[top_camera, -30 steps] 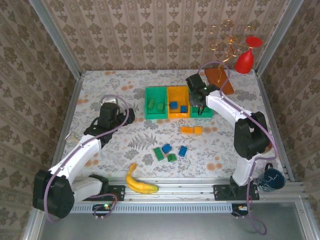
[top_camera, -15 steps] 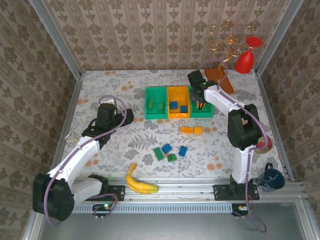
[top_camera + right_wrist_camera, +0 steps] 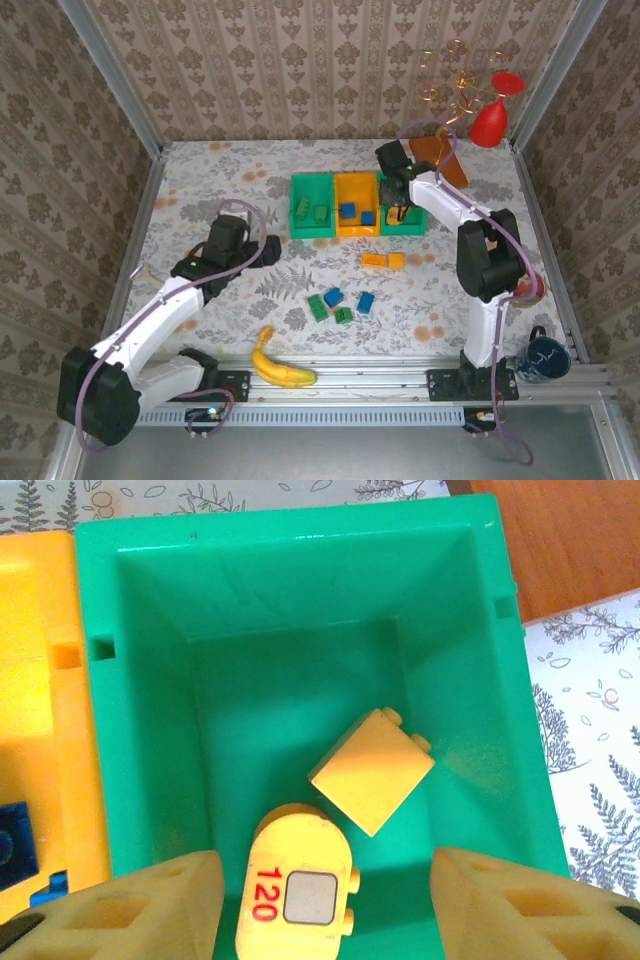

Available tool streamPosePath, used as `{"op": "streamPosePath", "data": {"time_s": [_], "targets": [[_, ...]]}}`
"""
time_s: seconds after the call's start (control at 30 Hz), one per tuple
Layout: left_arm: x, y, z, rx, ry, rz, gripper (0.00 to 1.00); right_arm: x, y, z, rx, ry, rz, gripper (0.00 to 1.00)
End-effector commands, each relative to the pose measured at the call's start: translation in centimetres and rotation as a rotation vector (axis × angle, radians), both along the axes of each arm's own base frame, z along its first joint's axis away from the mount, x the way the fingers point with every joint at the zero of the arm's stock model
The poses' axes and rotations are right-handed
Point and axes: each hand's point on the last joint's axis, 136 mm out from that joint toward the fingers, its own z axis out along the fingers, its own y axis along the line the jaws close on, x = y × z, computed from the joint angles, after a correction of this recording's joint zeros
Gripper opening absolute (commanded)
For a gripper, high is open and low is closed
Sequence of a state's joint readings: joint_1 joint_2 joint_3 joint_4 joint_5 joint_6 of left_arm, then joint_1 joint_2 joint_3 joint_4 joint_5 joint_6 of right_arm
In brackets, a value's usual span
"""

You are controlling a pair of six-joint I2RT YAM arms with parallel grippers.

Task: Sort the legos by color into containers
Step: Place the lego in the container, then rotate the lego at the bottom-center of the table.

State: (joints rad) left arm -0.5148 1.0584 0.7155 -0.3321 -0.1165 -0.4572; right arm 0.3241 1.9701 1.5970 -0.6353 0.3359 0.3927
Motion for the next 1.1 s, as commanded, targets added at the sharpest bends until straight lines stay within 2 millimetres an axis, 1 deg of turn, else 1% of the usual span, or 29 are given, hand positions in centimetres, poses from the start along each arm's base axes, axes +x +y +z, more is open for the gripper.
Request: {"op": "streamPosePath", "data": {"time_s": [0.0,0.17,0.27,0.3,0.33,0.53,0.7,0.9,1.07], "targets": [[-2.2,-0.6,-0.3,0.058,0.037,-0.05,1.0,-1.6,0.0,2.8,0.04,-0.028,0.001,0.64],[-5.2,-2.8,-1.6,0.082,0.09,-0.123,1.0,-4.1,0.1,3.6,0.076,-0.036,-0.012,0.79],[-6.7,-4.5,-2.7,0.093,0.124,-0.174,1.0,-5.5,0.0,4.1,0.095,-0.043,-0.029,0.92],[-7.2,-5.0,-3.1,0.103,0.134,-0.191,1.0,-6.1,0.0,4.1,0.102,-0.043,-0.036,0.98],[-7.7,-5.5,-3.5,0.117,0.142,-0.209,1.0,-6.6,0.0,4.1,0.109,-0.044,-0.043,1.0],[-9.6,-8.3,-5.2,0.178,0.176,-0.307,1.0,-9.4,-0.3,3.9,0.121,-0.038,-0.072,1.0],[-10.7,-10.3,-6.2,0.213,0.187,-0.377,1.0,-11.2,-0.8,3.6,0.109,-0.03,-0.094,1.0],[-11.4,-11.4,-7.6,0.246,0.218,-0.416,1.0,-12.7,-1.4,3.3,0.126,-0.037,-0.125,1.0],[-11.6,-11.8,-8.4,0.273,0.233,-0.434,1.0,-13.2,-1.6,3.2,0.127,-0.036,-0.133,1.0]]}}
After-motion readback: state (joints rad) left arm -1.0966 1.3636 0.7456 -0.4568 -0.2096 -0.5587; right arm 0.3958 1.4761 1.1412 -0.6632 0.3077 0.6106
